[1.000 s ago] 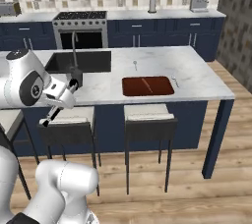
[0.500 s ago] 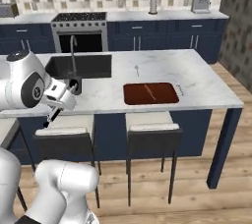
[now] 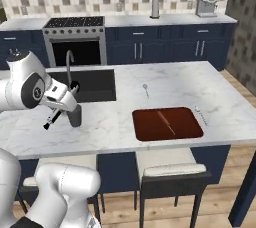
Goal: Take the tongs from the drawer on the left and place them on the dining counter next to the tray containing the hot dog.
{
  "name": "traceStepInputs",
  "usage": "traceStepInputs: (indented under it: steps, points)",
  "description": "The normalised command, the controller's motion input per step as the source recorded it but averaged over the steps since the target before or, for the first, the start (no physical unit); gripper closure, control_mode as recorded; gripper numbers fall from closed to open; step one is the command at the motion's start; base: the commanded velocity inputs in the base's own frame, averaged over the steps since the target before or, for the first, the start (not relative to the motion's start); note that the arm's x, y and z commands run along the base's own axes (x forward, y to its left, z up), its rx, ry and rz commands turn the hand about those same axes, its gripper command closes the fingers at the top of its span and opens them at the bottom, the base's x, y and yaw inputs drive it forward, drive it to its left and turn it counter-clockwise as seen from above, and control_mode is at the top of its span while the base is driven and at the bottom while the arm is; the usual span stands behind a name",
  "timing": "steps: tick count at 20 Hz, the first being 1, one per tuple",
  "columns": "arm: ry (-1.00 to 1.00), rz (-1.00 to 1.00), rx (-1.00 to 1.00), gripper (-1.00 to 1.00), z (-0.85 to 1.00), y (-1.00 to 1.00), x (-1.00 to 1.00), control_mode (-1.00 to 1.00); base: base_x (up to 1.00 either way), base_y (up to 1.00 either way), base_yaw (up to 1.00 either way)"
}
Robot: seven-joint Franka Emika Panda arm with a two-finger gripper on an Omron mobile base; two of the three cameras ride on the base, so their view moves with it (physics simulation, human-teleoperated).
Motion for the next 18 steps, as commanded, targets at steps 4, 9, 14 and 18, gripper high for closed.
traceStepInputs:
  steps: [4,9,14,18]
  points:
    - [0.0,0.0,0.0,1.0,0.0,0.0,0.0,1.0,0.73,-0.19,0.08]
    - [0.0,0.0,0.0,1.0,0.0,0.0,0.0,1.0,0.0,-0.34,0.09]
    - [0.0,0.0,0.0,1.0,0.0,0.0,0.0,1.0,0.12,-0.73,0.05]
    - [0.04,0.14,0.12,1.0,-0.03,-0.48,0.72,-1.0,0.0,0.0,0.0]
